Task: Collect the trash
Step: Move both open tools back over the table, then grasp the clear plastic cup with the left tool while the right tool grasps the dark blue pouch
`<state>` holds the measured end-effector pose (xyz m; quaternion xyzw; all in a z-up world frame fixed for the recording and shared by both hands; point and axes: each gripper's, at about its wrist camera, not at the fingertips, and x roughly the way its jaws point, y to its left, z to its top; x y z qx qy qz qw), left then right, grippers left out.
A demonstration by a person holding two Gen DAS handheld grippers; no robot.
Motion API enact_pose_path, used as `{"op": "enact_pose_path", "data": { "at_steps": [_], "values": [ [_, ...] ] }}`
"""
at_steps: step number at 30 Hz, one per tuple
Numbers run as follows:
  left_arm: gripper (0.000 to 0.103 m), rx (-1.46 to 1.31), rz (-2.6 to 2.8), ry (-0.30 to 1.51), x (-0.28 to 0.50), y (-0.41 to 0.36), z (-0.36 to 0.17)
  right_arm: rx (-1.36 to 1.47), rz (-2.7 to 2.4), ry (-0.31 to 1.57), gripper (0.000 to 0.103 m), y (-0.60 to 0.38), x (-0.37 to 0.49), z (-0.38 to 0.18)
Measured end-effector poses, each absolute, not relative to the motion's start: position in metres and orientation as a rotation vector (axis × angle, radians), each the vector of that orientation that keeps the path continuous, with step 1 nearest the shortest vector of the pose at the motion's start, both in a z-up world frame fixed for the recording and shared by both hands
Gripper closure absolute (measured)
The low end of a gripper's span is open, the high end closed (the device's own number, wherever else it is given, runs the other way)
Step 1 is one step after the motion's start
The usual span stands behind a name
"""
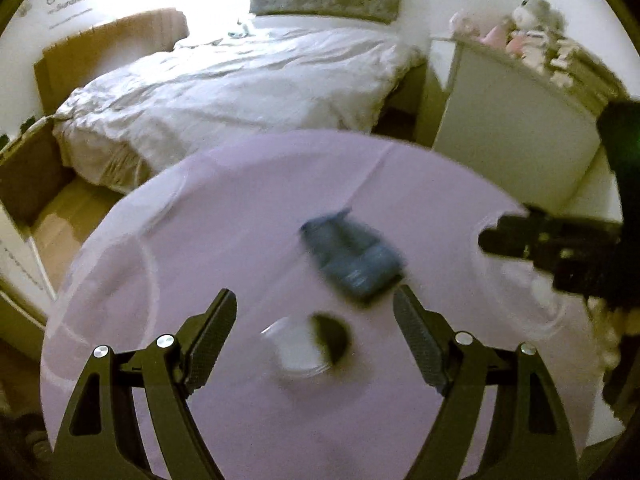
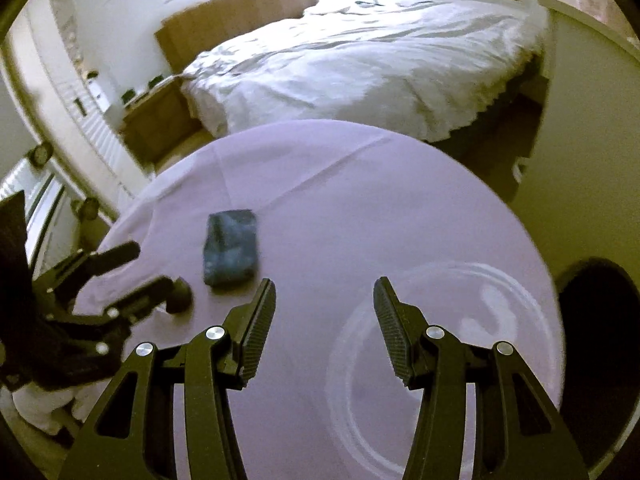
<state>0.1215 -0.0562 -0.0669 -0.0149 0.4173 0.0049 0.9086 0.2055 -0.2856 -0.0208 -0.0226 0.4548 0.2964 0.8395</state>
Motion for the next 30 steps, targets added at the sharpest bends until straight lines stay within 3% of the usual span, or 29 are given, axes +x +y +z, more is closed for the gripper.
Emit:
{"op": "enact_pose_path", "data": {
  "at_steps": [14,21,24,26,28,30],
  "values": [
    [0.025,0.027,-0.048,0.931,0.113,-0.049,-0.093,-0.146,0.693,0.956,0.051,-0.199,0.220,-0.046],
    [0.039,0.062,-0.030,0.900,0.111,-0.048,-0.098,-0.237,0.718,0.918,0.051,-0.169,0.222,-0.049],
    [0.053,0.052,-0.017,0.890,0.110,-0.043,-0.096,-0.304,0.733,0.909,0.051,-0.158,0.214,-0.053],
    [0.056,0.031,-0.025,0.886,0.111,-0.039,-0.095,-0.339,0.744,0.903,0.056,-0.154,0.209,-0.056],
    [0.056,0.010,-0.036,0.883,0.110,-0.036,-0.094,-0.340,0.761,0.897,0.069,-0.154,0.205,-0.055],
    [0.056,-0.011,-0.048,0.879,0.110,-0.033,-0.093,-0.327,0.760,0.903,0.071,-0.157,0.205,-0.053]
  ]
}}
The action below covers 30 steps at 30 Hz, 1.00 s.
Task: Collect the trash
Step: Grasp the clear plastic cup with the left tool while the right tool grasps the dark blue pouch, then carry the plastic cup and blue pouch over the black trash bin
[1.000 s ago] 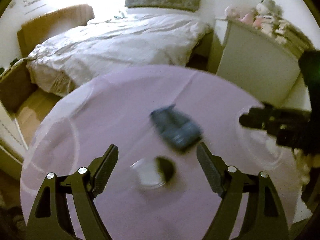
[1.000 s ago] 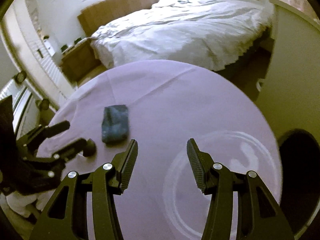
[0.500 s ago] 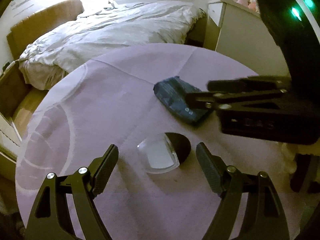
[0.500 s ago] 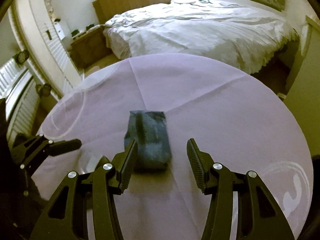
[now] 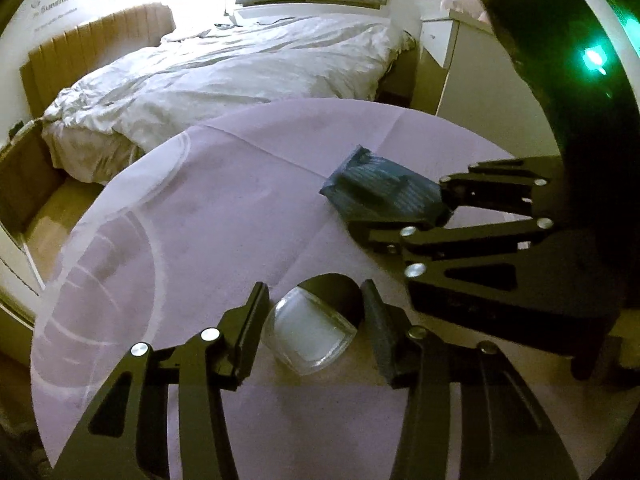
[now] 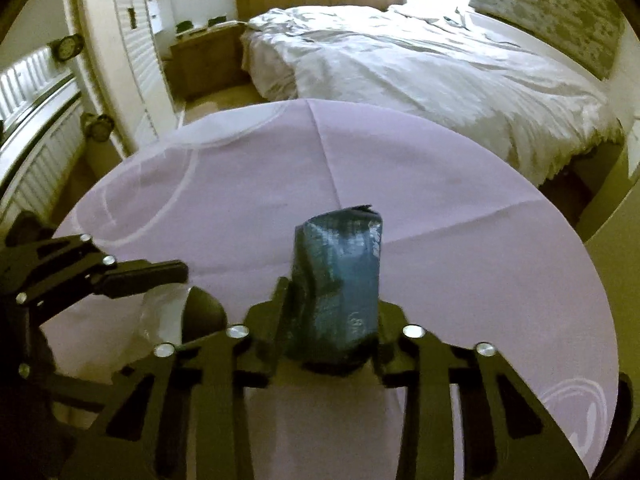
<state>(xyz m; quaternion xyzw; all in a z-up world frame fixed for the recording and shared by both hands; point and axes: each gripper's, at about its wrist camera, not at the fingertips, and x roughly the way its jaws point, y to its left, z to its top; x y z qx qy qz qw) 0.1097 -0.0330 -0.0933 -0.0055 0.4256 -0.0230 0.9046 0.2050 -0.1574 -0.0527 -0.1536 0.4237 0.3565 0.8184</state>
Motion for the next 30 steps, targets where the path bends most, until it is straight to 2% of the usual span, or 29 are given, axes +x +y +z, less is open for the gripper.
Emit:
{"op": "enact_pose_path", "data": {
  "at_steps": [3,7,18,30],
  "values": [
    [0.056,-0.060,-0.069,0.875,0.110,-0.026,-0.092,-0.249,0.765,0.914,0.082,-0.175,0.207,-0.043],
    [0.056,-0.112,-0.101,0.867,0.112,-0.024,-0.086,-0.151,0.742,0.916,0.085,-0.214,0.212,-0.027],
    [0.056,-0.125,-0.247,0.827,0.135,-0.080,-0.056,-0.073,0.641,0.917,0.087,-0.326,0.203,-0.006],
    [0.056,-0.050,-0.507,0.810,0.182,-0.227,-0.037,0.068,0.383,0.914,0.086,-0.476,0.208,-0.001]
  ]
}}
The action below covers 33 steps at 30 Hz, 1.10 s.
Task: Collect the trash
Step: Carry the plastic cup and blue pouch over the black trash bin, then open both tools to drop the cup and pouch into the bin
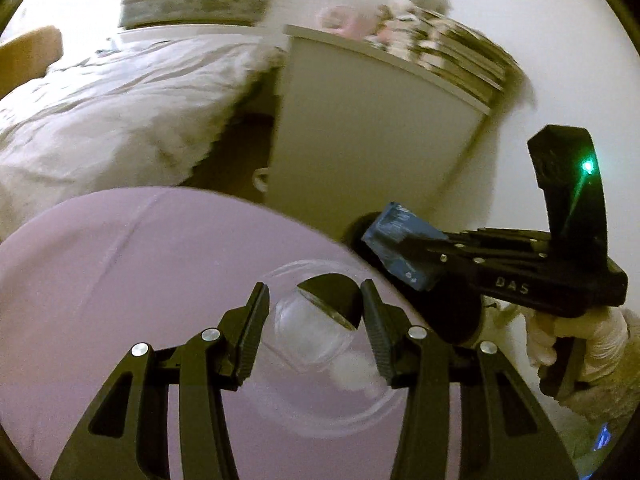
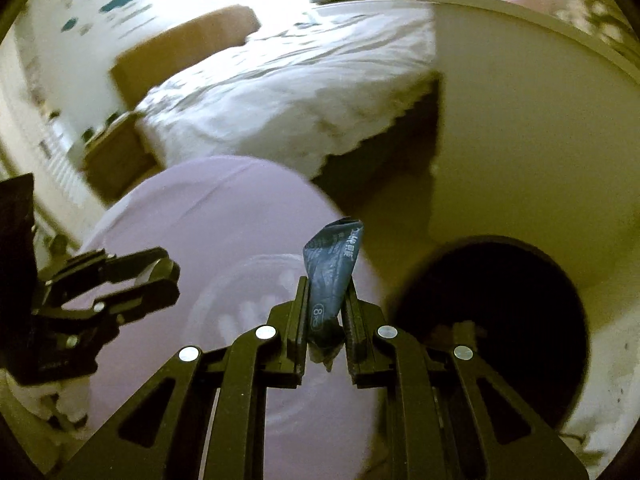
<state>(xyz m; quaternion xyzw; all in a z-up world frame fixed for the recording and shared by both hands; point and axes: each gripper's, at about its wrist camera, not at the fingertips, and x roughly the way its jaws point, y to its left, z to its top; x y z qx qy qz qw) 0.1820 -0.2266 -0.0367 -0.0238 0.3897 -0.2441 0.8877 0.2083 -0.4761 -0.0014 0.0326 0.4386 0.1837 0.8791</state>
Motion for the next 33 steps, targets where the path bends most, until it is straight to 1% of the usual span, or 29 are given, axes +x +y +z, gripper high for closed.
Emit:
{"op": "enact_pose_path", "data": {
  "at_steps": [10,16,33],
  "values": [
    [0.056,-0.008,-0.642,0.837,0.200,-0.313,-0.050,0.166,0.234,0.960,0.087,-0.563,0.207,-0.031],
    [0.056,0.012,-0.703,0.846,0.201,-0.344,-0.059,0.203,0.178,0.982,0.087,-0.593,0.207,-0.051],
    [0.056,0.054,-0.744,0.893,0.216,-0.381,-0.082,0.254,0.105,1.025,0.086,-0.618,0.216,-0.084]
  ]
}}
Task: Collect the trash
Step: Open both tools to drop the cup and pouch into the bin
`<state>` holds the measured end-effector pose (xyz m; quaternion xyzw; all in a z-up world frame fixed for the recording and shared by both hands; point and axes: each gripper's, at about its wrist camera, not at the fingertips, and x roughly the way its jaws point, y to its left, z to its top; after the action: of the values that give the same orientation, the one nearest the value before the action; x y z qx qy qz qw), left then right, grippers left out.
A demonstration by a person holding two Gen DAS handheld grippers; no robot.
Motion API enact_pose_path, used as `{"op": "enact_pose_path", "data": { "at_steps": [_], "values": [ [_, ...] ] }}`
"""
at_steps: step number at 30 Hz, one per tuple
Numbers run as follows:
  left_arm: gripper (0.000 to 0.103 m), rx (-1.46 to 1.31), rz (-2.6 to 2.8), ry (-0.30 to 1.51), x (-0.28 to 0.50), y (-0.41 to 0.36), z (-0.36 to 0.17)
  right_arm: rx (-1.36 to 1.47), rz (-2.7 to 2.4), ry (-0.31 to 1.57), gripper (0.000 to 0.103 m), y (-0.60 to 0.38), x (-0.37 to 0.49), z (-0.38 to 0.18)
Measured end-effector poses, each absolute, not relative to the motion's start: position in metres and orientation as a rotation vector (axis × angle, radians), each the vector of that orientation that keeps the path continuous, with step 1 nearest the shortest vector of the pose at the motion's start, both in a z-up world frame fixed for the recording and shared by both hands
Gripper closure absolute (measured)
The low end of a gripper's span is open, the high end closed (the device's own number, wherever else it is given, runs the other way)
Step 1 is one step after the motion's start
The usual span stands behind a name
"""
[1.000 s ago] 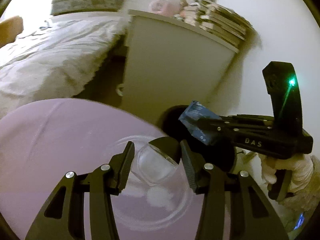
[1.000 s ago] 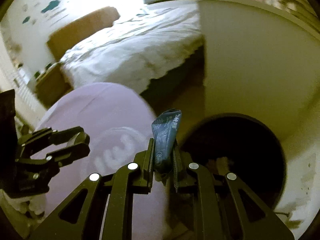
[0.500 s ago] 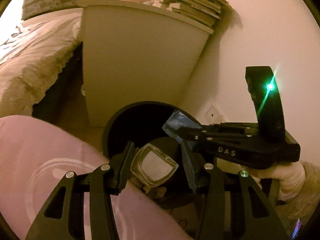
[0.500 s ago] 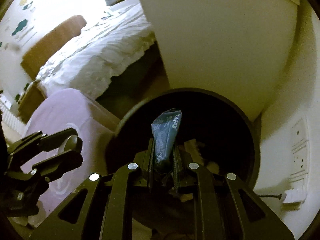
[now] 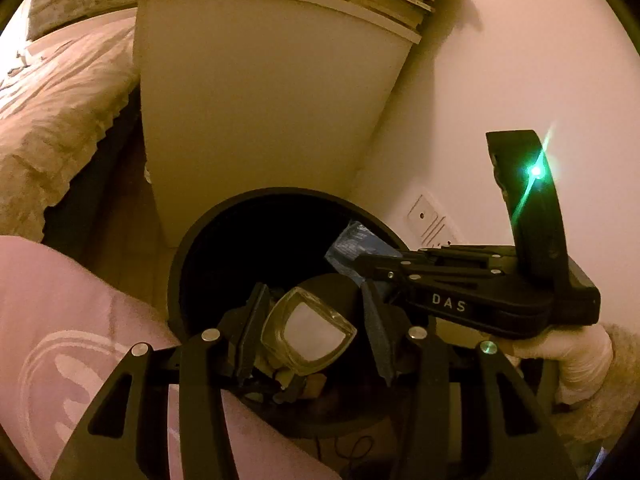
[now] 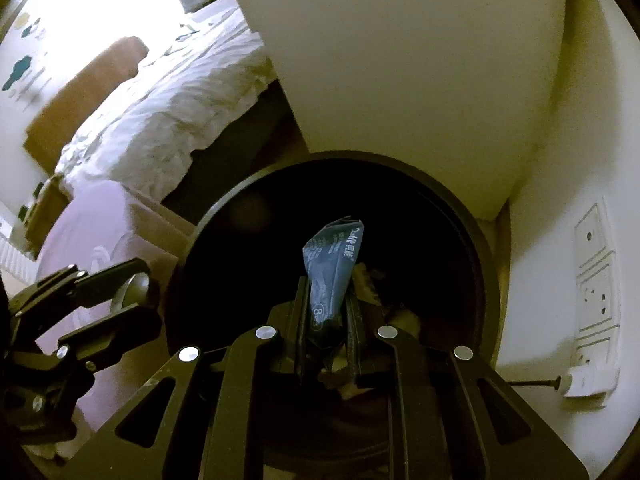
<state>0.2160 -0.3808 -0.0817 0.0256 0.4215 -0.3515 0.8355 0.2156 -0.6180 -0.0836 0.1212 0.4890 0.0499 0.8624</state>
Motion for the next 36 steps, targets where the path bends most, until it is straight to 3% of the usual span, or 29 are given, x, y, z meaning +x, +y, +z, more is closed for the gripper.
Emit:
{"op": "enact_pose_path", "data": {
  "at_steps": [32,34,36],
  "values": [
    [0.055,0.119,-0.743,0.941,0.228,-0.403,-0.091,0.284,0.049,1.068,0.086,-0.633,0.226,-0.106],
    [0.052,0.127,-0.739,0.931,0.227,-0.403,-0.091,0.285,0.044,1.071,0.086,-0.633,0.226,-0.106],
    [0.038,0.136,-0.732,0.912,0.225,-0.402,-0.089,0.280,0.041,1.073,0.085,-0.632,0.226,-0.105]
  ]
}}
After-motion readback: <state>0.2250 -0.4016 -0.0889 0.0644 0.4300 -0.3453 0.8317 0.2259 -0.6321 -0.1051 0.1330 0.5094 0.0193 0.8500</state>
